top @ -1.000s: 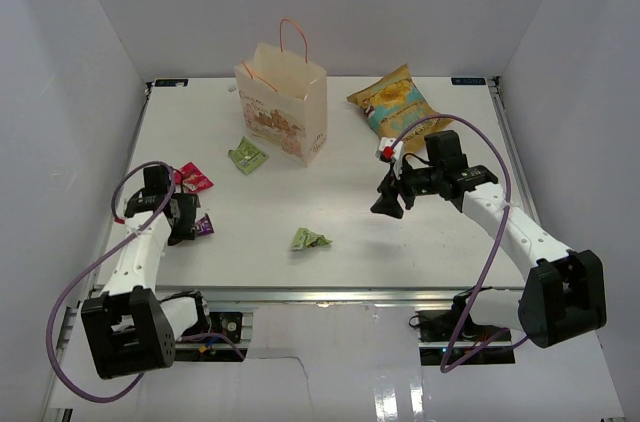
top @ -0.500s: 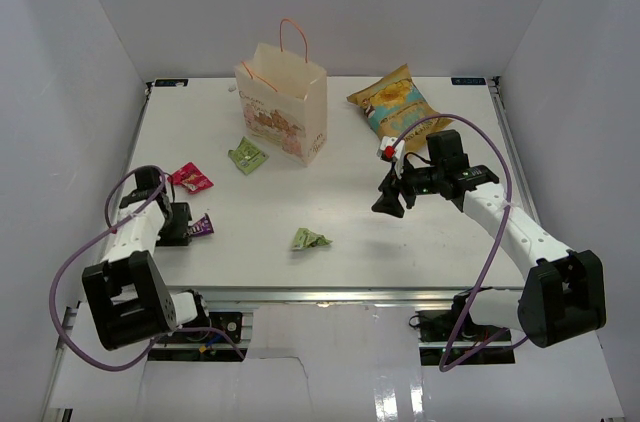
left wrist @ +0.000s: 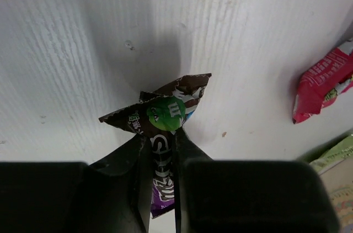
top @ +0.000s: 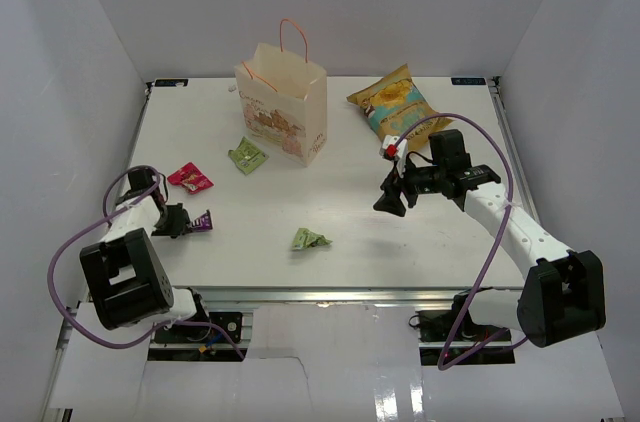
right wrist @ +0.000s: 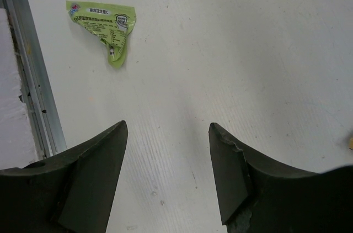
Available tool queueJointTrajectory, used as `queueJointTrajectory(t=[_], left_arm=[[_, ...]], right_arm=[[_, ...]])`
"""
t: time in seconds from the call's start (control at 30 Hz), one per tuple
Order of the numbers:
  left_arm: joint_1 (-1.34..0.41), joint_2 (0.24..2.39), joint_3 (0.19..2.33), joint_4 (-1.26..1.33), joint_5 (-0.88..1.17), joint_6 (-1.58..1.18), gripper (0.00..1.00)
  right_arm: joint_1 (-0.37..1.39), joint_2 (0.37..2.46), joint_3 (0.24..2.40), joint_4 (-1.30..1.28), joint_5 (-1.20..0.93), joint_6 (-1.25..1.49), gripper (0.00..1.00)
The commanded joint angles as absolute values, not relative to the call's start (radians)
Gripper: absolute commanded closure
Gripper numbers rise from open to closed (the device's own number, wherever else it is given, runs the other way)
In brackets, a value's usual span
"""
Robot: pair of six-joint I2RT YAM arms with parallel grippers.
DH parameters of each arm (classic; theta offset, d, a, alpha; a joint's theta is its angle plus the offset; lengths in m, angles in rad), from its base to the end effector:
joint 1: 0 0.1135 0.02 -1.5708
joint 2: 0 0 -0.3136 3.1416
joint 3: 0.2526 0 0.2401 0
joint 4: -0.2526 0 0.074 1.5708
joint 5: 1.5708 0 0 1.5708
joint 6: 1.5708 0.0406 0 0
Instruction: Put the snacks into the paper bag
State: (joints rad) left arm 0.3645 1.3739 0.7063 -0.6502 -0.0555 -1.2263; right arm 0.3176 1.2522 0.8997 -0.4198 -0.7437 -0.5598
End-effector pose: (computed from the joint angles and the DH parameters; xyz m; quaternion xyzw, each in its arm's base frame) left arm 0.1926 0.0759 0.2133 -0.7106 0.6916 -0.0277 0.1261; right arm 0.2147 0.0995 0.3149 -0.4925 0.7171 0.2886 0.4000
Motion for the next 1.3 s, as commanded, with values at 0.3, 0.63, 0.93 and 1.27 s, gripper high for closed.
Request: queueJointTrajectory(t=[0.3,0.63,0.93,1.27], left_arm=[[0.350,1.247,0.883,-0.594,0.271,-1.193,0.95],[0.252,1.230,1.204,-0.566,0.357,-1.192,0.98],[0.134,1.353,1.557,-0.537,0.385,-1.203,0.99],[-0.028,1.658,1.942,-0.529,0.338,-1.187,0.99]], right_arm=[[0.305,1.256,0.927,-0.433,-0.761,-0.580,0.33],[0.305,1.276,0.948,-0.437,-0.775,-0.583,0.33],[0.305,1.282,0.957,-0.442,-0.785,-0.581,0.33],[0.305,1.255,0.942,-0.445,-0.781,-0.581,0.33]])
